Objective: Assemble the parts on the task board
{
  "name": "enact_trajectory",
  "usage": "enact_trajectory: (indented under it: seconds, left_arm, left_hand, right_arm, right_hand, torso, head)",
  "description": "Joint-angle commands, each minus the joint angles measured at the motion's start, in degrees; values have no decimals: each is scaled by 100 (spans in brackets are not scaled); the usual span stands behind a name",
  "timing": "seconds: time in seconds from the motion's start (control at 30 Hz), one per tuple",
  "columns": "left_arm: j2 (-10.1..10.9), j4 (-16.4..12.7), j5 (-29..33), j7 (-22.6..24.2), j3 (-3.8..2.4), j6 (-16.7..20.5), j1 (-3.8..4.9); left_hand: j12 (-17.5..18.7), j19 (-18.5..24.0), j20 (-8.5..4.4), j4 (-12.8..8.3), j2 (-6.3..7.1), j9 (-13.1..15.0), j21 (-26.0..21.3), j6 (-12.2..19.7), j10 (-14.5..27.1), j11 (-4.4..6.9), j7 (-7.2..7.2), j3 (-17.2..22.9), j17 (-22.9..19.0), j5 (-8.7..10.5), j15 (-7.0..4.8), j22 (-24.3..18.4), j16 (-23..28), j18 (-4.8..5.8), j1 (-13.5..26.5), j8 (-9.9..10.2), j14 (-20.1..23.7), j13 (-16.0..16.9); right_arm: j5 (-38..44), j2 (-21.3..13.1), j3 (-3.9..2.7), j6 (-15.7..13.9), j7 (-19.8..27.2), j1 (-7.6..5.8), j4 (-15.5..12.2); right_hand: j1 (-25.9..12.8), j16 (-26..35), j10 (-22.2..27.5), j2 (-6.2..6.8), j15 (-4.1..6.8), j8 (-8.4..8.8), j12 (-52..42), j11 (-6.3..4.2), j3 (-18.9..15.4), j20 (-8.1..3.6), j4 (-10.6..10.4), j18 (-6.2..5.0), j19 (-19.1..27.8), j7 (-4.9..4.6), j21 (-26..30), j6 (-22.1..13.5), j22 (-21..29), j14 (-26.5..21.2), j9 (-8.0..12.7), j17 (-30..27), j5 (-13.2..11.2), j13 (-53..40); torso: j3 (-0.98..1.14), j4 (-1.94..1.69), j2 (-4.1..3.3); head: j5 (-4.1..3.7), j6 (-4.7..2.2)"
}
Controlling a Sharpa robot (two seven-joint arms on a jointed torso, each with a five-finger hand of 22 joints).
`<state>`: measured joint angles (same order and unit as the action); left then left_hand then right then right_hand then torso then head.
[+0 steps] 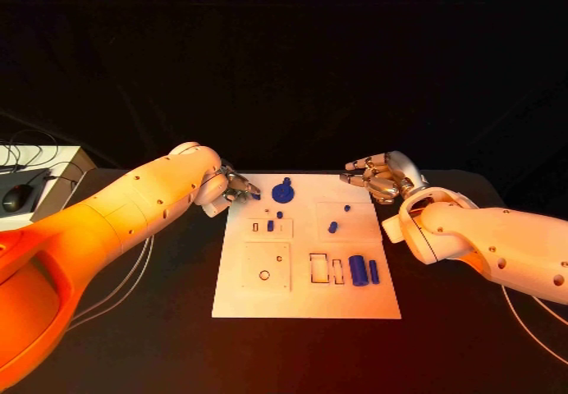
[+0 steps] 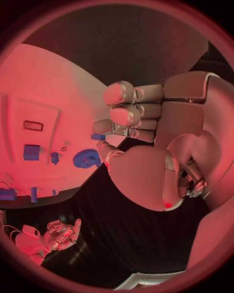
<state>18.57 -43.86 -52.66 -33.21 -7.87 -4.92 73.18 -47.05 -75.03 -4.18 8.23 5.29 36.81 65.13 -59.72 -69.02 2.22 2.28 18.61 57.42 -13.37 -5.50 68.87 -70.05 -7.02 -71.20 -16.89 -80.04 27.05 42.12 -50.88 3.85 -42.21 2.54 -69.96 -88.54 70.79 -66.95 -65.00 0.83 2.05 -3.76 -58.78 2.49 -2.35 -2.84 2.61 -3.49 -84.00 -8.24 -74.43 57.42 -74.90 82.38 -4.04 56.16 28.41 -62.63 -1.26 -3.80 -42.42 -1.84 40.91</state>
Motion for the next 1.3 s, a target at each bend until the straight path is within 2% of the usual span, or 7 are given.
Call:
enact_trajectory:
  seconds: [0.03,0.37,0.77,1.03,1.17,1.23,1.3]
  left_arm:
    - [-5,-3,83,101,6,-125,-3]
    - [11,-10,89,114,13,-182,-3]
    - [119,-209,142,279,13,-24,-5]
    - [398,-655,257,361,11,126,-6]
    - [596,-979,234,379,9,168,-5]
    - [706,-1161,177,383,8,183,-5]
    - [832,-1369,121,378,8,191,-4]
  left_hand:
    - [34,23,26,-110,20,-81,-26,-62,10,-10,-4,175,-1,-3,54,0,11,-19,-27,47,5,-25]
    - [73,30,26,-458,102,-77,-32,-13,22,-6,-1,817,9,-29,47,24,0,-21,-52,-5,12,-92]
    - [188,-11,-67,-934,178,251,0,79,-157,21,26,1638,33,-120,31,67,-18,46,192,-274,-38,-185]
    - [254,-46,-132,-1054,353,299,21,-71,-334,77,-19,1739,51,-642,-9,84,-3,85,292,-313,-63,-223]
    - [358,-61,-154,-1116,411,265,26,-162,-438,92,-27,1733,102,-742,-22,91,-9,108,304,-254,-73,-289]
    - [401,-86,-169,-1146,446,242,54,-223,-492,99,-31,1712,132,-803,-29,112,-16,125,294,-207,-85,-305]
    - [435,-102,-180,-1158,471,222,76,-272,-526,106,-34,1699,147,-852,-34,131,-17,136,282,-164,-90,-310]
  right_arm:
    - [55,2,-2,28,51,-1,-12]
    - [55,-1,-2,31,52,-2,-12]
    - [48,-6,-2,36,68,-2,-5]
    - [-72,-19,-2,-49,280,-3,45]
    - [-413,-2,-2,-92,632,-17,116]
    - [-669,17,-2,-83,839,-35,182]
    - [-976,43,-2,-16,1068,-70,287]
  right_hand:
    - [-51,26,8,-8,27,-14,12,-35,1,-21,22,-51,-461,-44,22,12,-1097,12,1,-7,34,-1]
    - [-60,20,-5,-11,27,-14,-2,-36,1,-22,17,-50,-462,-43,16,18,-1098,14,1,0,33,-14]
    - [-60,20,-5,-11,27,-14,-2,-36,1,-22,17,-50,-462,-43,16,18,-1098,14,1,0,33,-14]
    - [-54,159,94,4,28,-18,116,-35,3,-16,26,-91,-426,-42,221,18,-1046,-20,0,-140,33,80]
    - [-21,1073,535,28,6,-29,727,-8,16,1,54,-306,-207,-79,1639,-100,-625,-320,2,-992,28,636]
    - [37,1433,735,19,-32,-61,943,26,41,55,83,-508,116,-100,3183,-161,-86,-575,-5,-1199,22,899]
    - [88,1740,867,17,-87,-132,1139,57,55,107,127,-603,344,-127,4688,-237,595,-776,-8,-1491,15,1324]
  torso:
    - [3,0,-2]
    - [6,4,-6]
    - [7,5,-3]
    - [2,-11,17]
    - [-3,-26,56]
    - [-3,-33,73]
    - [-5,-43,97]
  head:
    - [4,7]
    - [16,8]
    - [25,11]
    - [34,-1]
    - [39,8]
    - [48,11]
    - [56,21]
